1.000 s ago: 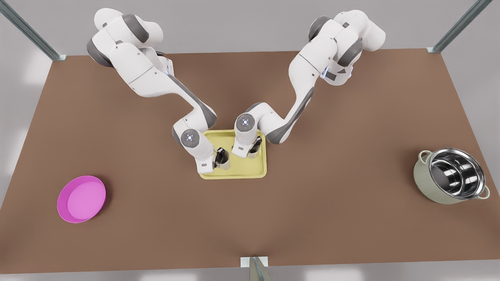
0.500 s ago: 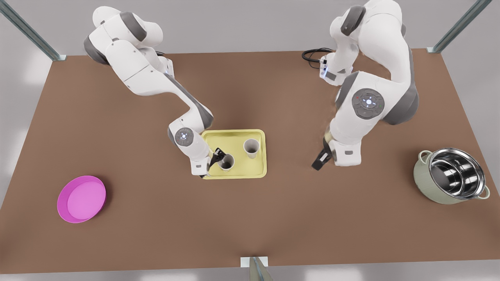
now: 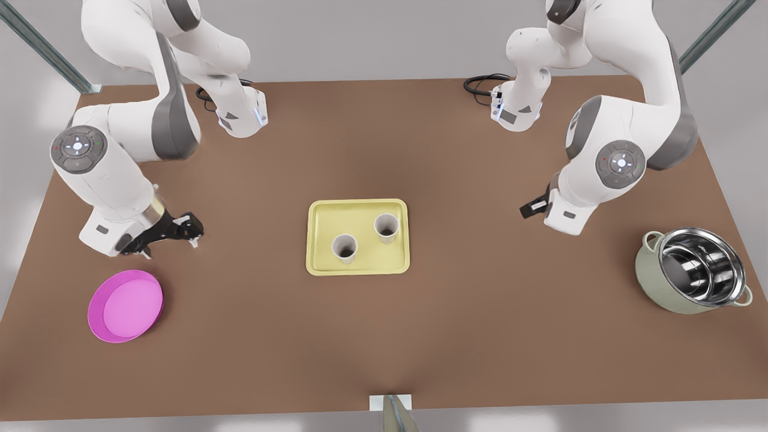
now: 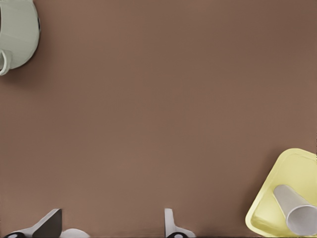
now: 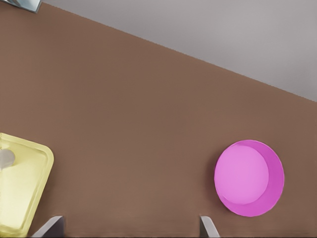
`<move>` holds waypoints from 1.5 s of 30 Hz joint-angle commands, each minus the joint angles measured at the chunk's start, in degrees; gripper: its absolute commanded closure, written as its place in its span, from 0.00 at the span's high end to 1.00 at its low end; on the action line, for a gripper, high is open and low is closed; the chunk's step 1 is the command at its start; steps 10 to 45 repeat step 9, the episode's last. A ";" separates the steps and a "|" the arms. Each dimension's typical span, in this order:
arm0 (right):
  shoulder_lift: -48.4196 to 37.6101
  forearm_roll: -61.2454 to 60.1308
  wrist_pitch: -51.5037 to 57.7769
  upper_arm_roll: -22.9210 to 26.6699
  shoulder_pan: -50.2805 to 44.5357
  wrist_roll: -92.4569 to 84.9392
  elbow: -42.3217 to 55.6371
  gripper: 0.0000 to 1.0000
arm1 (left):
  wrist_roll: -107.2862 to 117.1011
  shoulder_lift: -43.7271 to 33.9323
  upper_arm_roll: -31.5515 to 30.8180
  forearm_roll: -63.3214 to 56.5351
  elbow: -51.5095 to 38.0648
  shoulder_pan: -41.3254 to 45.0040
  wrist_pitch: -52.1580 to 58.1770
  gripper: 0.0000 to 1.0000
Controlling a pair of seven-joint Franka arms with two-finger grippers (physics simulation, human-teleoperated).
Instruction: Use both arms to respectively pick up the white IKEA cups from the middle-left and middle-right positions, then place the white IKEA cups onto the middle-middle tray, ensuring that the cups remain upright and do not tip over
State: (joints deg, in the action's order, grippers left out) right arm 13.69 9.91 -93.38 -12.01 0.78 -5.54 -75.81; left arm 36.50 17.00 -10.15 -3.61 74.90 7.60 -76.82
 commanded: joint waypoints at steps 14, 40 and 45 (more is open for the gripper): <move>-6.40 -3.84 11.99 1.46 0.27 6.24 -4.96 1.00 | -25.43 -0.57 -0.83 2.82 -2.13 -0.83 1.58 1.00; -6.40 -3.84 11.99 1.46 0.27 6.24 -4.96 1.00 | -25.43 -0.57 -0.83 2.82 -2.13 -0.83 1.58 1.00; -6.40 -3.84 11.99 1.46 0.27 6.24 -4.96 1.00 | -25.43 -0.57 -0.83 2.82 -2.13 -0.83 1.58 1.00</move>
